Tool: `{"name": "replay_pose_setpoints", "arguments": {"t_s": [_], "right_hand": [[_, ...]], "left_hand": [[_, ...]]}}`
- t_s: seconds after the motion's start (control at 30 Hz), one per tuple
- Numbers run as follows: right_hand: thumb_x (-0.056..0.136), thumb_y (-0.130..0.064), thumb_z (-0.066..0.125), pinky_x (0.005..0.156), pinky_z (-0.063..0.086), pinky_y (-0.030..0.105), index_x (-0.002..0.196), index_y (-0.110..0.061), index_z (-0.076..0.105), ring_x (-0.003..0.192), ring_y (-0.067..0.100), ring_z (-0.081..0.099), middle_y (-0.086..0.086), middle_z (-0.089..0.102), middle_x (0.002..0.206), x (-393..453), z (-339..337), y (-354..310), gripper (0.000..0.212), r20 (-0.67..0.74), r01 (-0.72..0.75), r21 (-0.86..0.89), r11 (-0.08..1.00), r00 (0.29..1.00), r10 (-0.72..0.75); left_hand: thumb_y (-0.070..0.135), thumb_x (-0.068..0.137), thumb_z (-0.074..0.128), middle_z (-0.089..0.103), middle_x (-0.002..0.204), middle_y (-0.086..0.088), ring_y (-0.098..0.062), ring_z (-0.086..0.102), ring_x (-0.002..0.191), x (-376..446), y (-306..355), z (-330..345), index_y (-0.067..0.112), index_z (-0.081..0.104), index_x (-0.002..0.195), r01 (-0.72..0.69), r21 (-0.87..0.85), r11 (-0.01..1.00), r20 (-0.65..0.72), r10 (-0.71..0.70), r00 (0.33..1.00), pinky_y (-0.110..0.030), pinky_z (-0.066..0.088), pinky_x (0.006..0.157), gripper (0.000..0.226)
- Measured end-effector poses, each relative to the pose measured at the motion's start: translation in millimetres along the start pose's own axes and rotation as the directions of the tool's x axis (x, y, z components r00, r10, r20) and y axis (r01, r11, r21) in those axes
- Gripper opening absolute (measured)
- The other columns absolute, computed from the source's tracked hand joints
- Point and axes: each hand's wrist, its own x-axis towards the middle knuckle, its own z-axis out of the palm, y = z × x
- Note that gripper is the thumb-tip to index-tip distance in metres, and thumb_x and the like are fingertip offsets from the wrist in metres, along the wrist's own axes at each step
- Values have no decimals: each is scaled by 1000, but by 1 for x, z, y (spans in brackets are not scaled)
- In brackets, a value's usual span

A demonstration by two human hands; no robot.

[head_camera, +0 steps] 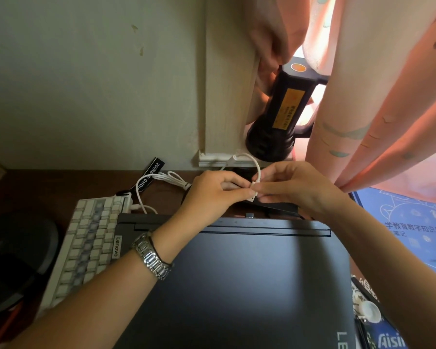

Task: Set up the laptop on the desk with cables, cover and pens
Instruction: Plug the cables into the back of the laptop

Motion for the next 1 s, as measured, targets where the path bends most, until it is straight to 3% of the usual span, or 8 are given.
{"name": "replay_pose_setpoints", "arguments": {"t_s": [0.13,0.33,0.43,0.53,0.7,1.0], "right_hand": [[76,-2,70,72,60,23,90,-2,69,79,21,69,17,72,86,-5,-5,9,14,13,-18,-5,1000,1000,18],[77,-9,71,81,58,30,83,-14,74,78,19,68,11,74,83,-11,-11,21,8,-3,-68,-57,996,998,68],[77,-10,72,85,56,33,83,-13,73,76,19,66,13,71,81,-13,-13,23,7,-5,-74,-71,995,997,73],[78,-13,71,82,55,29,83,-14,74,73,15,63,5,69,73,-15,-13,22,6,1,-76,-94,993,997,76],[77,-22,73,84,55,30,89,-15,76,82,14,66,2,75,85,-9,-11,15,14,38,-68,-264,962,996,81],[77,-17,73,90,52,36,93,-10,75,82,18,64,17,74,97,-10,-7,18,18,24,-27,-317,948,999,37]], "left_hand": [[32,76,75,76,92,9,3,67,89,-8,-3,-2,25,74,98,-69,124,990,92,58,994,-14,48,81,23],[35,71,78,71,92,13,5,62,88,-22,-6,-8,26,73,99,-190,321,928,153,148,977,-3,44,76,29],[34,69,80,71,91,11,0,63,87,-27,-6,-7,25,73,99,-218,340,915,171,168,971,-6,47,73,32],[35,65,82,69,92,10,-6,64,84,-29,-6,-6,27,72,100,-228,366,902,175,174,969,-16,51,74,37],[38,66,81,67,94,12,-4,64,86,-29,-6,-5,29,71,101,-236,385,892,180,178,967,-21,54,76,38],[39,65,81,68,95,10,-4,64,86,-29,-10,-6,31,71,100,-217,356,909,161,169,972,-24,54,78,37]]}}
